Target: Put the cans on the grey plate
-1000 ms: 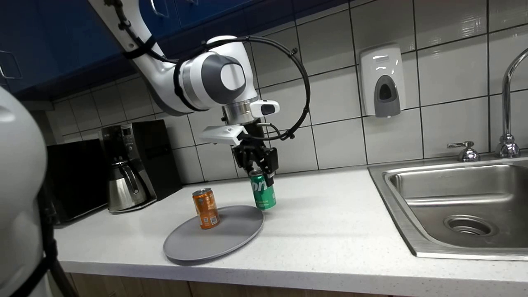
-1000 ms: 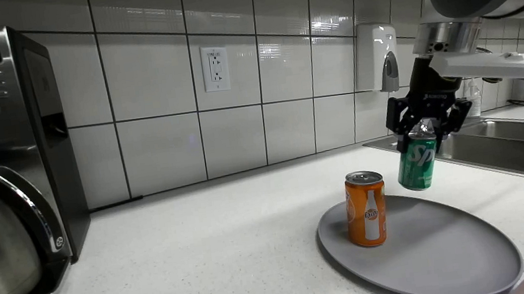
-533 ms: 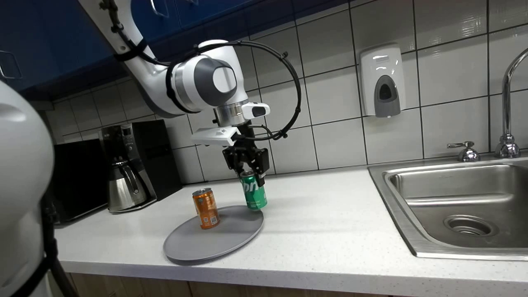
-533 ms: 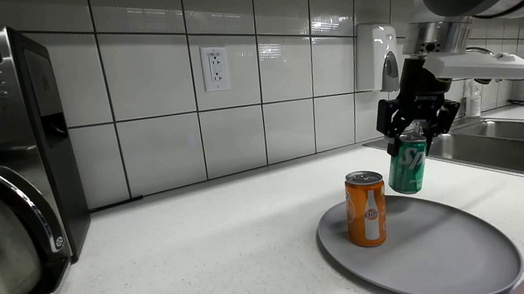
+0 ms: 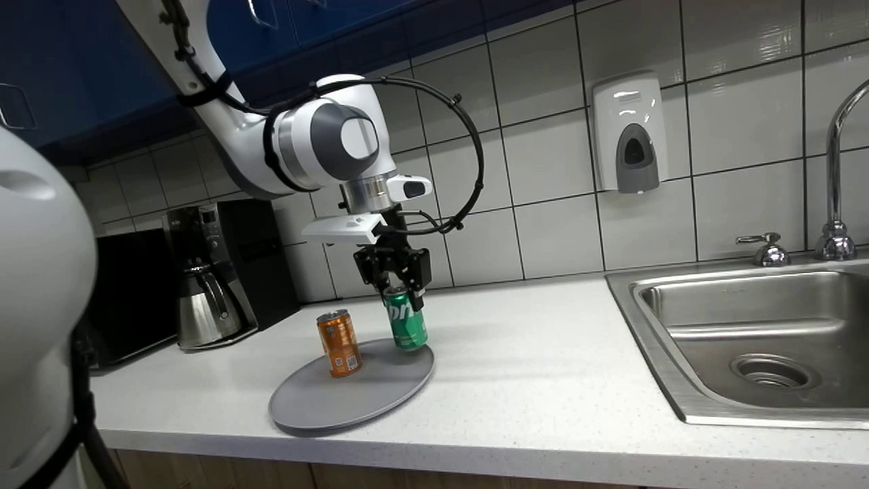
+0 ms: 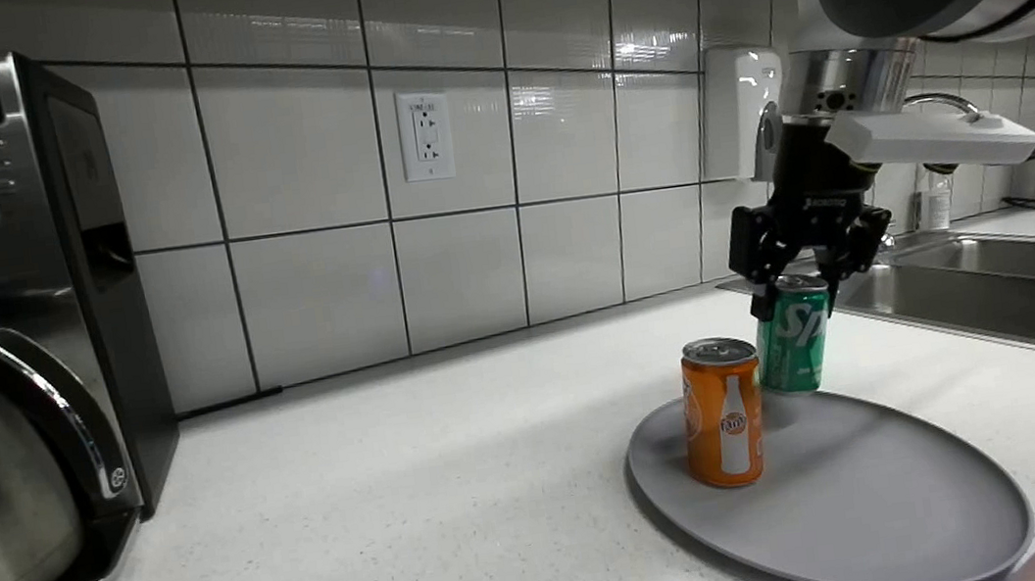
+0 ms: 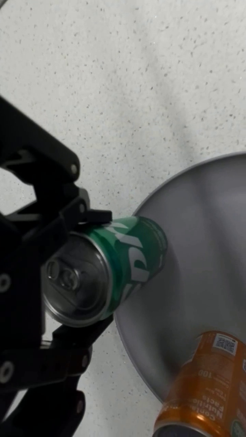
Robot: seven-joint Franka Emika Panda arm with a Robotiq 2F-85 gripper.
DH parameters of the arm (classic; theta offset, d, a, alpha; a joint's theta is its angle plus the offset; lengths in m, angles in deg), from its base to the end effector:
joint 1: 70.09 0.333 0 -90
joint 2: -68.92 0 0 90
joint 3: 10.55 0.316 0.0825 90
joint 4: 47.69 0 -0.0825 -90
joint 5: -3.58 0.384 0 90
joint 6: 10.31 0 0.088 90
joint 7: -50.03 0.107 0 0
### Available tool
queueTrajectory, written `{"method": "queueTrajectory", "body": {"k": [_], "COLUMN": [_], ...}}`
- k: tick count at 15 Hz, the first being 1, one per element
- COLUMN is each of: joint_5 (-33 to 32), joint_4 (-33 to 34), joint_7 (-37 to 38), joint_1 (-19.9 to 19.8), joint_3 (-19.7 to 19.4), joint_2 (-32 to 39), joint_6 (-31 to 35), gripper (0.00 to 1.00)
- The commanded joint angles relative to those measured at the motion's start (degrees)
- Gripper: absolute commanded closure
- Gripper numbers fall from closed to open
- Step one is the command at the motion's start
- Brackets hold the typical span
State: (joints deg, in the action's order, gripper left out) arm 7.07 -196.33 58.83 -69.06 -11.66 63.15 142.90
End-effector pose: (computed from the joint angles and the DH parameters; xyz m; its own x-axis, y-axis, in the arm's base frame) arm 0.4536 -0.0024 0.3098 0.9632 -0.2080 0.1703 -0.1995 -0.9777 -0.0655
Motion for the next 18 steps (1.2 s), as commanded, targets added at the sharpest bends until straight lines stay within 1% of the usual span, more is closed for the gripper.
{"method": "queueTrajectory", "body": {"k": [1, 16, 17, 18], "joint_5": [0.92, 0.17, -0.07, -0.04], "joint_4": [0.58, -0.87, -0.97, -1.08], "joint_7": [-1.96, -3.45, -3.26, -3.28], "joint_1": [0.24, 1.07, 1.01, 1.00], "joint_3": [0.84, 2.22, 2.27, 2.29], "joint_2": [-0.10, 1.16, 1.13, 1.05], "joint_6": [-1.22, -1.01, -1.12, -1.05], "gripper": [0.60, 0.60, 0.47, 0.10]}}
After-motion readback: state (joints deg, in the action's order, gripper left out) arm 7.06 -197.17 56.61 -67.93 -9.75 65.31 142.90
